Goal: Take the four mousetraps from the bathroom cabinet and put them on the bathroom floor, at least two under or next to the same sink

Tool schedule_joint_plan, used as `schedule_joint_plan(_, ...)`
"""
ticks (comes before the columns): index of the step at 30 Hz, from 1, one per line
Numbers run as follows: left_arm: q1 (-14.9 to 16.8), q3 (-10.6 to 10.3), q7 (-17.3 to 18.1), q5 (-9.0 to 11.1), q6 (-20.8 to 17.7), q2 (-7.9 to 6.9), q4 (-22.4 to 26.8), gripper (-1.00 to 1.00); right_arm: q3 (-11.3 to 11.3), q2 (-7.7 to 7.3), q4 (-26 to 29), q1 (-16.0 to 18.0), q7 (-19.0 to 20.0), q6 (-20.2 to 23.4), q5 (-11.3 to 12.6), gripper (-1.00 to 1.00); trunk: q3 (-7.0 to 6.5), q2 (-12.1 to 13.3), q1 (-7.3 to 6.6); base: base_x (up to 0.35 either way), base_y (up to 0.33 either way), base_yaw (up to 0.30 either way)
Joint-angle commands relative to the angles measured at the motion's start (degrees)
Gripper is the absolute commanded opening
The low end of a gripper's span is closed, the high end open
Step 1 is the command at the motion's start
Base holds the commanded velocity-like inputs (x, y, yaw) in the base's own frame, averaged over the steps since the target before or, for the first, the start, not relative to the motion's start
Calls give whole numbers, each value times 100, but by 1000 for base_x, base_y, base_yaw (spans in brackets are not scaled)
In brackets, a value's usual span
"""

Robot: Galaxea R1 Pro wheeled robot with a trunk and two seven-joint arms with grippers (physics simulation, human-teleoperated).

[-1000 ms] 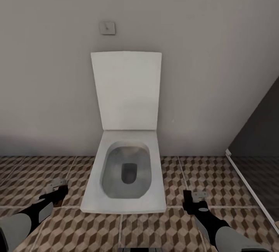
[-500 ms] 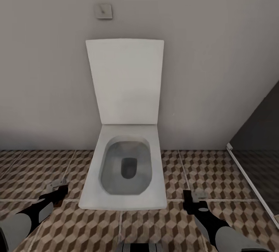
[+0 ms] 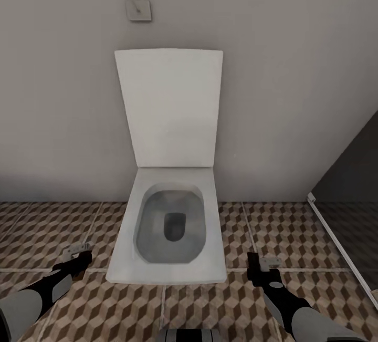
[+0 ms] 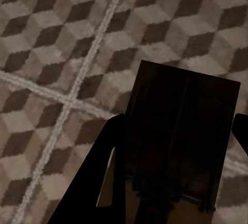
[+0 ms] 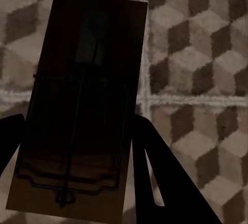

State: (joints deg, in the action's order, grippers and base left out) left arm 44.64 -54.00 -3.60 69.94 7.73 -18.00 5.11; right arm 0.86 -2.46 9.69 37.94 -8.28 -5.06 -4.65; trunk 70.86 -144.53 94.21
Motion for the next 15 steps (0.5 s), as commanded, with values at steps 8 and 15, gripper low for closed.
schedule_joint_plan(8, -5, -42, -53, 20, 177, -45, -8, -100, 10, 0, -2, 3, -16, -29, -31, -100, 93, -7, 9, 0, 0, 0)
schedule_joint_plan(15, -4, -44, -53, 20, 246, -28, -101, -100, 15, 0, -2, 3, -16, -30, -36, -100, 248, -16, 27, 0, 0, 0)
